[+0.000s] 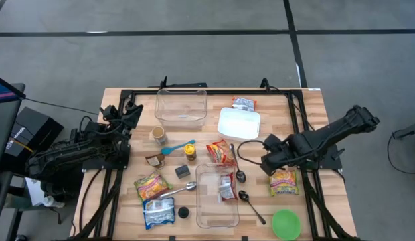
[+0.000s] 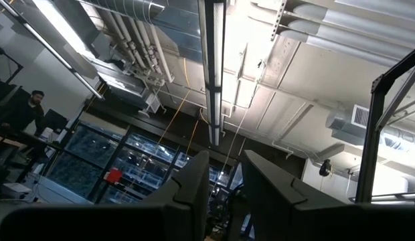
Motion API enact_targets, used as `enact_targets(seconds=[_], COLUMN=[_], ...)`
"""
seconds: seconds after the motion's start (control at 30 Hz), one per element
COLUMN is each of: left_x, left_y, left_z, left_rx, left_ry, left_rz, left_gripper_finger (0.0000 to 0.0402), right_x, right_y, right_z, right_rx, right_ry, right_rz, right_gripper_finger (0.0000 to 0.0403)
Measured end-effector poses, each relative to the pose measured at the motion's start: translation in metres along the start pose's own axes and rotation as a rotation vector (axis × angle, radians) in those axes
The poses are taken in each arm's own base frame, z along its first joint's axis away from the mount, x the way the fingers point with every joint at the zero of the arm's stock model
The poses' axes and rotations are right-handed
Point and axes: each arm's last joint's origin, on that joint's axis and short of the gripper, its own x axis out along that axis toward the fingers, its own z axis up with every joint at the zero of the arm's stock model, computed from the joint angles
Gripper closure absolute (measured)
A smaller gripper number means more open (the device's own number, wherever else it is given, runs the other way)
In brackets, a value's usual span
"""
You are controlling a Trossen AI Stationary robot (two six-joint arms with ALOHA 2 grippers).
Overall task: Pick & Place Food Item
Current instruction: Put the right green noodle pack into the bottom transparent bin
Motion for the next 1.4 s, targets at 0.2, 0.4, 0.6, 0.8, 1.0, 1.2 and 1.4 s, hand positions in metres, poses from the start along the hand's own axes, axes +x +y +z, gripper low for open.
enact_targets(seconds=[0.2,0.4,0.6,0.8,1.0,1.2,1.4], left_x=[0.000,0.000,0.000,0.000,0.000,0.000,0.000], left_y=[0.000,0.000,0.000,0.000,0.000,0.000,0.000], left_z=[0.000,0.000,0.000,0.000,0.000,0.000,0.000], left_rx=[0.000,0.000,0.005,0.005,0.006,0.006,0.006], left_ry=[0.000,0.000,0.000,0.001,0.000,0.000,0.000], left_rz=[0.000,0.000,0.000,0.000,0.000,0.000,0.000], left_gripper_finger=[0.0317,0.0317,0.0317,0.0317,0.0317,0.0317,0.0317], right_x=[0.023,0.044,0.058,0.069,0.077,0.080,0.081], right_y=[0.001,0.005,0.005,0.000,-0.005,-0.010,-0.014], right_z=[-0.014,-0.023,-0.024,-0.018,-0.006,0.004,0.011], right_rx=[-0.027,-0.082,-0.101,-0.100,-0.155,-0.306,-0.400], right_ry=[0.136,0.214,0.258,0.266,0.300,0.286,0.269], right_rz=[0.009,0.094,0.154,0.153,0.203,0.246,0.263], right_gripper_finger=[0.0306,0.0306,0.0306,0.0306,0.0306,0.0306,0.0306])
